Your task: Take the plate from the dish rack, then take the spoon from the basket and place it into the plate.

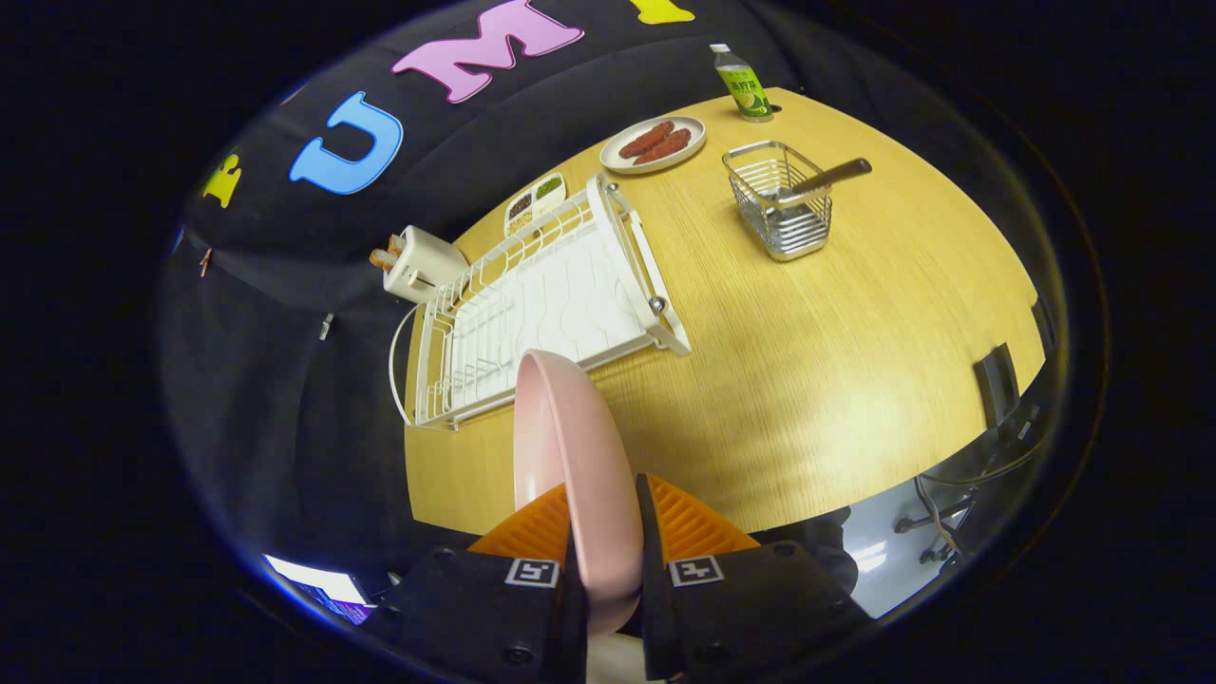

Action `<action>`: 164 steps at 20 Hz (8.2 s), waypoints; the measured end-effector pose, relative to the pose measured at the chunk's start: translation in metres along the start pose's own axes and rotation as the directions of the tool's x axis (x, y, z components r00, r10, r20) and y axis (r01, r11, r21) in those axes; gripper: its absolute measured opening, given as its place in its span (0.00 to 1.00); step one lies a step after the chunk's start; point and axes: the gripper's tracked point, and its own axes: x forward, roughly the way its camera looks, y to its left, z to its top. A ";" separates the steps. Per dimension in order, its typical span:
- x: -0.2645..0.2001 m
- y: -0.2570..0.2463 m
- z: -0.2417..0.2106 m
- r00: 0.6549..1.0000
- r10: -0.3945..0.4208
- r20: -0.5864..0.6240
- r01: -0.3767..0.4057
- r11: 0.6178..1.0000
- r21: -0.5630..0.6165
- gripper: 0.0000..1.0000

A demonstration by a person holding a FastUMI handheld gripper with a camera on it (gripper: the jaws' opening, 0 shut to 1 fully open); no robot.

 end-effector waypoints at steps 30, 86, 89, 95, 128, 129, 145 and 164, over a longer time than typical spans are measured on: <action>0.073 -0.045 0.008 0.984 -0.169 0.054 0.174 0.979 -0.108 0.63; -0.103 -0.073 0.277 0.872 0.061 0.486 0.146 0.915 -0.377 0.11; -0.126 -0.045 0.262 0.860 0.114 0.498 0.096 0.921 -0.377 0.10; -0.135 0.009 0.208 0.853 0.201 0.482 0.040 0.895 -0.444 0.11; 0.057 0.024 -0.022 0.985 0.175 0.014 -0.125 0.756 -0.642 0.13; 0.061 0.014 -0.026 0.990 0.141 0.014 -0.098 0.751 -0.653 0.15; 0.061 -0.014 -0.018 0.997 0.040 0.063 0.010 0.773 -0.634 0.88; -0.160 0.093 0.207 0.724 0.319 0.612 0.232 0.723 -0.651 0.98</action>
